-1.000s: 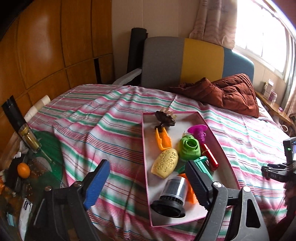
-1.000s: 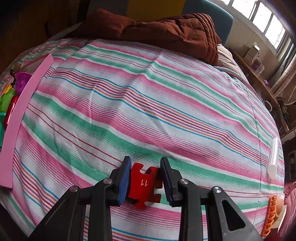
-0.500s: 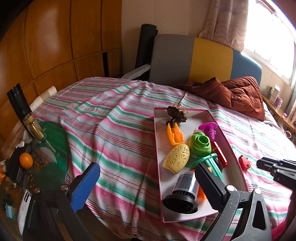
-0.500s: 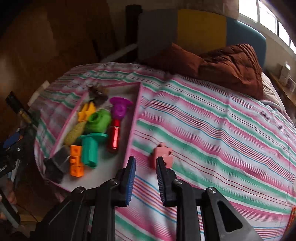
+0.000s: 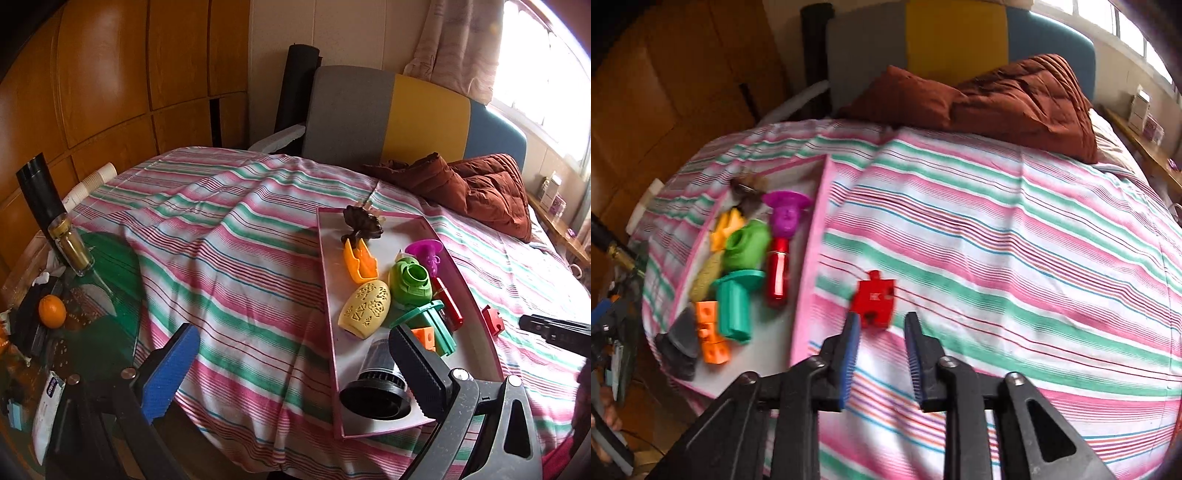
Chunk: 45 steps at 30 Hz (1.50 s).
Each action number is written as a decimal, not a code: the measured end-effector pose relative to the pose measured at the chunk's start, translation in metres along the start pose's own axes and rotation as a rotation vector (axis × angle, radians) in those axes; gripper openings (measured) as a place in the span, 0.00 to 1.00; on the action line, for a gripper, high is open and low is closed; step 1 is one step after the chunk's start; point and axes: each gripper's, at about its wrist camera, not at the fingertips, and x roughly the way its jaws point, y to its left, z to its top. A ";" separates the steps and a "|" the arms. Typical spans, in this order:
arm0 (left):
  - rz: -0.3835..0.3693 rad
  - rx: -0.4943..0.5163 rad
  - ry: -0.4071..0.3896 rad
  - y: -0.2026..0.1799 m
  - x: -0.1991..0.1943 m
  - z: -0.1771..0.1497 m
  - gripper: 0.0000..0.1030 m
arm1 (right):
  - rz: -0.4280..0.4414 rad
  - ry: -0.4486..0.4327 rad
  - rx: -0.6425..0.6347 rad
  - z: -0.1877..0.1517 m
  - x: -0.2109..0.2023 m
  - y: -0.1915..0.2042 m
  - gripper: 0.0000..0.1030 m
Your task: Organize rigid objects
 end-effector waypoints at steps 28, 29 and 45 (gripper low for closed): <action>-0.016 -0.036 0.031 0.002 0.003 -0.002 1.00 | 0.151 0.020 -0.300 -0.014 0.004 0.099 0.31; -0.011 -0.039 0.030 0.003 0.003 -0.002 1.00 | 0.138 0.034 -0.317 -0.018 0.009 0.104 0.31; 0.065 -0.030 -0.028 0.005 -0.010 -0.004 1.00 | 0.067 0.073 -0.329 -0.034 0.033 0.114 0.34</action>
